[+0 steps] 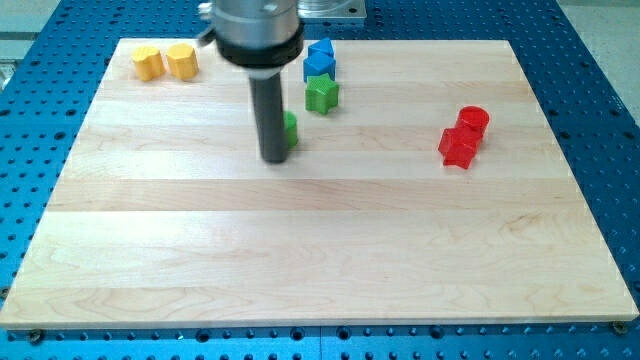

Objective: Push the red blocks parallel to each other

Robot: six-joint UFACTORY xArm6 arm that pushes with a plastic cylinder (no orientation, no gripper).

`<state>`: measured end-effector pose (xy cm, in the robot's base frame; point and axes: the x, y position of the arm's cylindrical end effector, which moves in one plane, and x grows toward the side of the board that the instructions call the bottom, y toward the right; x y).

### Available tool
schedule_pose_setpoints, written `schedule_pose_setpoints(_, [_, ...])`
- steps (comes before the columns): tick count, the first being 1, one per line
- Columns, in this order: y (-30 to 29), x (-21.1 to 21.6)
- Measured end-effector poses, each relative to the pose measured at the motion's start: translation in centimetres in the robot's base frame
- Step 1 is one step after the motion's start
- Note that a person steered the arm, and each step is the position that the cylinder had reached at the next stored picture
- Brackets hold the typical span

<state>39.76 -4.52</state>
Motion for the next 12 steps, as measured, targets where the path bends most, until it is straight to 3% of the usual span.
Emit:
schedule_pose_setpoints(1, [0.9,-8.2])
schedule_pose_setpoints(2, [1.2,-9.1])
schedule_pose_setpoints(3, [0.9,-5.4])
schedule_pose_setpoints(4, [3.7,2.4])
schedule_pose_setpoints(5, [12.3,9.3])
schedule_pose_setpoints(6, [22.8,7.5])
schedule_pose_setpoints(7, [25.8,2.3])
schedule_pose_setpoints(8, [17.0,2.5])
schedule_pose_setpoints(9, [11.9,2.4])
schedule_pose_setpoints(11, [9.9,7.6])
schedule_pose_setpoints(12, [8.6,3.3])
